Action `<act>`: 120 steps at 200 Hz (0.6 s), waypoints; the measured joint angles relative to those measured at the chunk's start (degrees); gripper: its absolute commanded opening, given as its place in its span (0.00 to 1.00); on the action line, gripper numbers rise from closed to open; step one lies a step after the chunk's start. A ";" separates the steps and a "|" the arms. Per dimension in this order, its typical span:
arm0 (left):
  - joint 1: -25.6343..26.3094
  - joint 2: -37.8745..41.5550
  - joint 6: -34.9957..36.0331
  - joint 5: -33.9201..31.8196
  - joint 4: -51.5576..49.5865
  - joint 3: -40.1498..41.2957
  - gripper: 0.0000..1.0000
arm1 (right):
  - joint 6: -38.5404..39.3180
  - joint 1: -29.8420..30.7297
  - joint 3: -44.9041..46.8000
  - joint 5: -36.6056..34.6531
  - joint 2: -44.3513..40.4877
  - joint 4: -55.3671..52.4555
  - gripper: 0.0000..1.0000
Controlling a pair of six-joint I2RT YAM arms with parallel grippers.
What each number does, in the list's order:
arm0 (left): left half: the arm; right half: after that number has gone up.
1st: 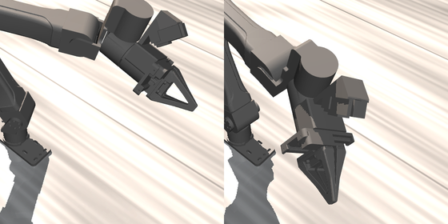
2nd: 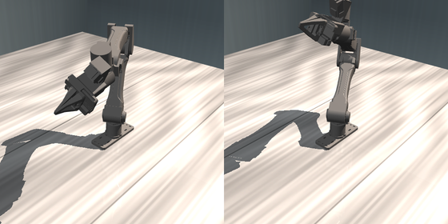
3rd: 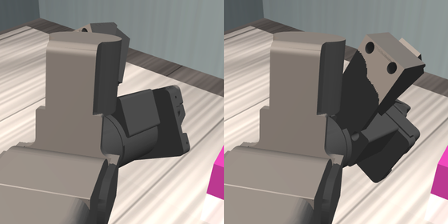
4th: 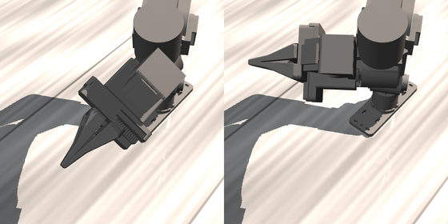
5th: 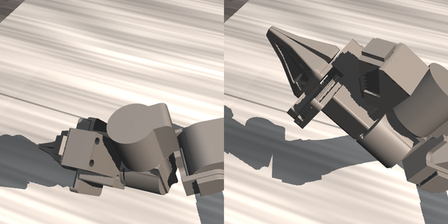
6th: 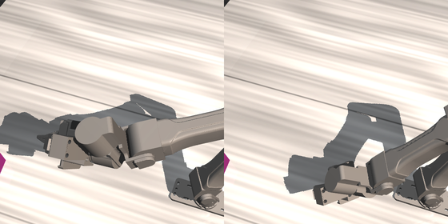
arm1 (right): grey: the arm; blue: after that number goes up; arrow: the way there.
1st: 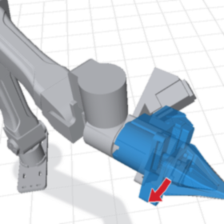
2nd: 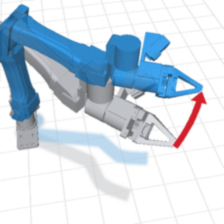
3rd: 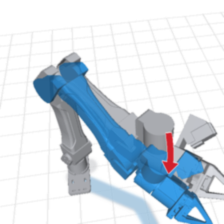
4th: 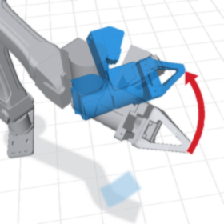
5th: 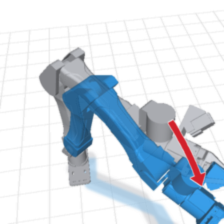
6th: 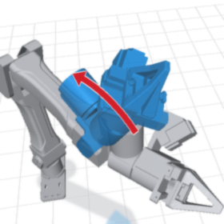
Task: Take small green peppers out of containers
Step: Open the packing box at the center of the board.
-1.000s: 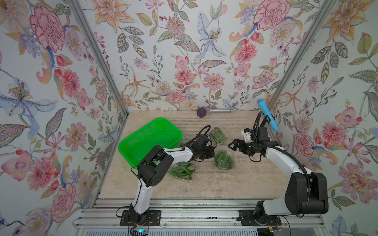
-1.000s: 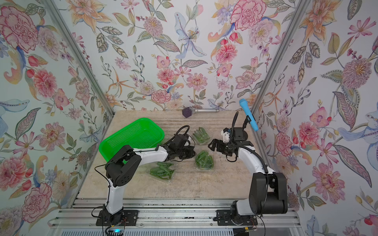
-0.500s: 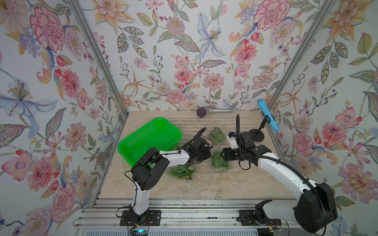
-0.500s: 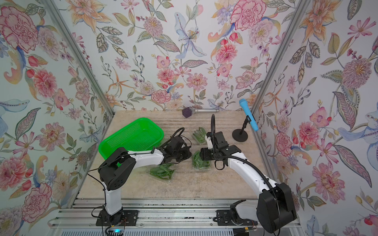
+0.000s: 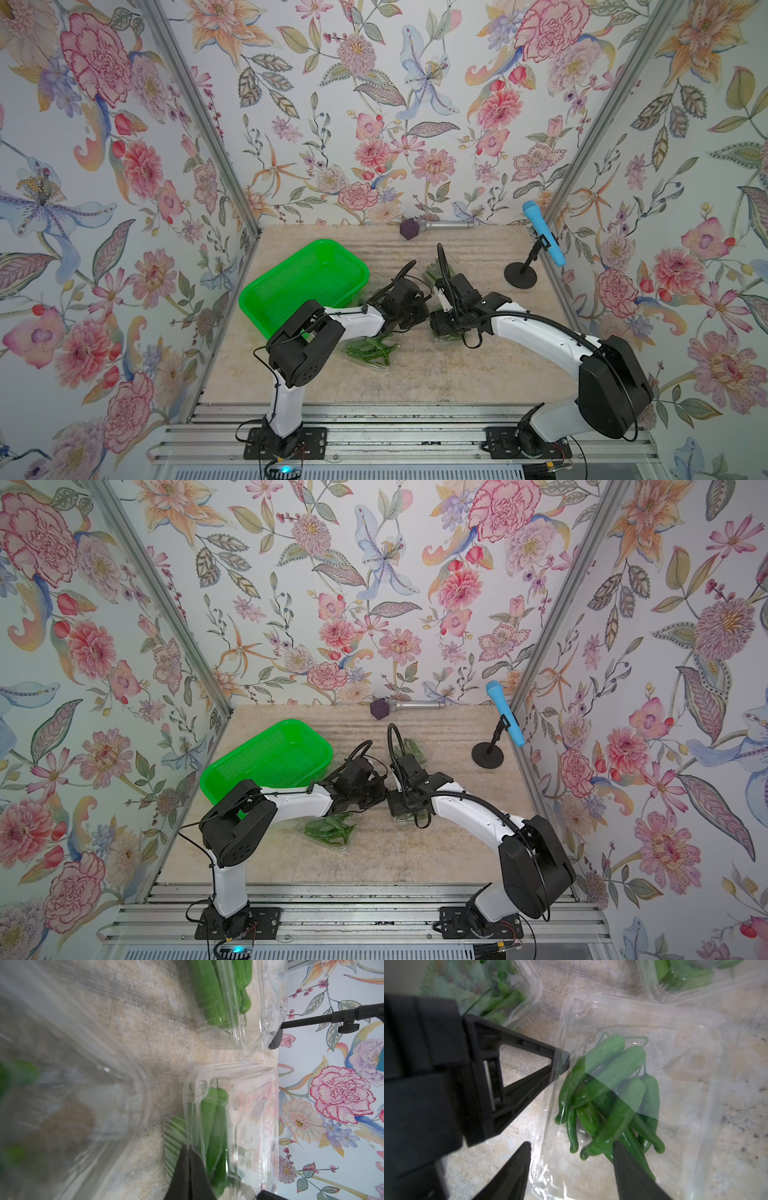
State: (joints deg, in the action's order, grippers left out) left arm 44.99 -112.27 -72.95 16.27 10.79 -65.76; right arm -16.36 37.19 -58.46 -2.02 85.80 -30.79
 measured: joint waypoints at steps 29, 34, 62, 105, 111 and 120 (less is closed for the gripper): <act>0.00 -0.02 -0.17 0.07 0.37 0.00 0.00 | -0.15 1.49 -0.66 -0.81 1.29 0.13 0.65; 0.00 -0.02 -0.20 0.09 0.50 0.00 0.00 | -0.15 1.68 -0.72 -0.92 1.60 0.13 0.65; -0.11 -0.04 -0.61 0.24 0.98 0.09 0.00 | -0.33 2.54 -0.76 -2.58 2.80 0.42 0.64; -0.44 -0.22 -1.20 1.11 2.80 0.87 0.00 | -0.63 2.97 -0.76 -5.03 3.15 0.59 0.61; -0.44 -0.22 -1.33 1.29 3.28 1.03 0.00 | -0.66 2.97 -0.76 -5.22 3.17 0.59 0.61; -0.48 -0.22 -1.57 1.42 3.91 1.31 0.00 | -0.81 2.97 -0.76 -5.57 3.26 0.59 0.60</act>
State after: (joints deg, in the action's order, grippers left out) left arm 44.51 -112.49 -74.52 17.69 14.70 -64.45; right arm -17.17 40.16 -59.22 -7.60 89.06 -30.20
